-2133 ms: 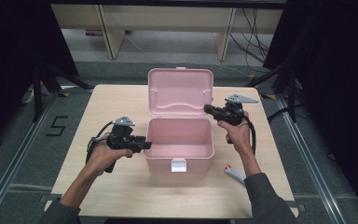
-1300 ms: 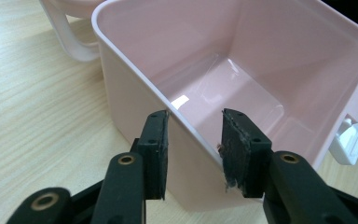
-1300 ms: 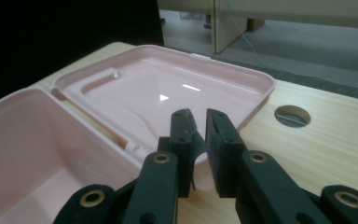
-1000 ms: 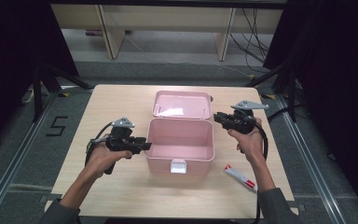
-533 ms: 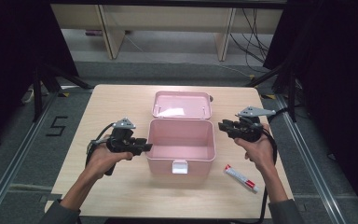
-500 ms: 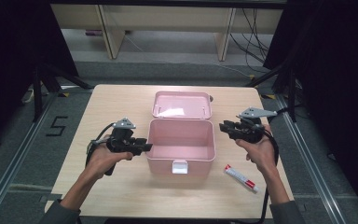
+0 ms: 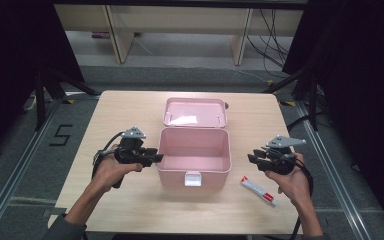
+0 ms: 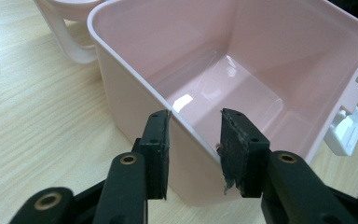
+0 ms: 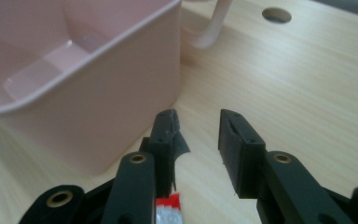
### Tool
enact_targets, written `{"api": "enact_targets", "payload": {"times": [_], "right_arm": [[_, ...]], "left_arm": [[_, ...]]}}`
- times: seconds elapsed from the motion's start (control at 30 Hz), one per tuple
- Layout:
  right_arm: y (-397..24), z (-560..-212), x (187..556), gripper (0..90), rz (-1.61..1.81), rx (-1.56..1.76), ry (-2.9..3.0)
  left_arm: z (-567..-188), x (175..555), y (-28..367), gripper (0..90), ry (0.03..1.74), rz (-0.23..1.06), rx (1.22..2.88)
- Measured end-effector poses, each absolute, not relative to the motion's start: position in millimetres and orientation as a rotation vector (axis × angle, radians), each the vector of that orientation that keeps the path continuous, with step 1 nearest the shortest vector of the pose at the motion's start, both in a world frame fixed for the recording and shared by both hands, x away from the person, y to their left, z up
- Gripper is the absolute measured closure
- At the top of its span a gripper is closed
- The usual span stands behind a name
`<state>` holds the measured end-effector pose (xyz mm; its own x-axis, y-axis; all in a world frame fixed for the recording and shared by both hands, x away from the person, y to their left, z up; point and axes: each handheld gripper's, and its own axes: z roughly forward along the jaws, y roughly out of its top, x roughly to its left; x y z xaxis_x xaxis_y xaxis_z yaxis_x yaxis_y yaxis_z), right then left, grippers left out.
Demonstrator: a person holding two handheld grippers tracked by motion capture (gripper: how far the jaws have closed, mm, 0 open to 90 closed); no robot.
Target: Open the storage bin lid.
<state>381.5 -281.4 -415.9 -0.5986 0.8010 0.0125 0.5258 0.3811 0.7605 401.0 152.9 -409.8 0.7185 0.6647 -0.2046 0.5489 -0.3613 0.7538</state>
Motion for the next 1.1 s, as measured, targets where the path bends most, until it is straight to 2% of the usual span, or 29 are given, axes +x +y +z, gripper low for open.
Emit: {"api": "enact_targets", "payload": {"times": [0.53, 1.1], "right_arm": [[-280.9, -432.6, 357.1, 61.6, 0.802, 1.152, 2.475], [-285.1, -440.3, 346.6, 58.1, 0.755, 1.154, 2.518]], "left_arm": [[-409.3, 395.5, 149.2, 62.8, 0.916, 0.191, 2.063], [-406.2, 390.2, 152.3, 66.2, 0.887, 0.196, 2.087]]}}
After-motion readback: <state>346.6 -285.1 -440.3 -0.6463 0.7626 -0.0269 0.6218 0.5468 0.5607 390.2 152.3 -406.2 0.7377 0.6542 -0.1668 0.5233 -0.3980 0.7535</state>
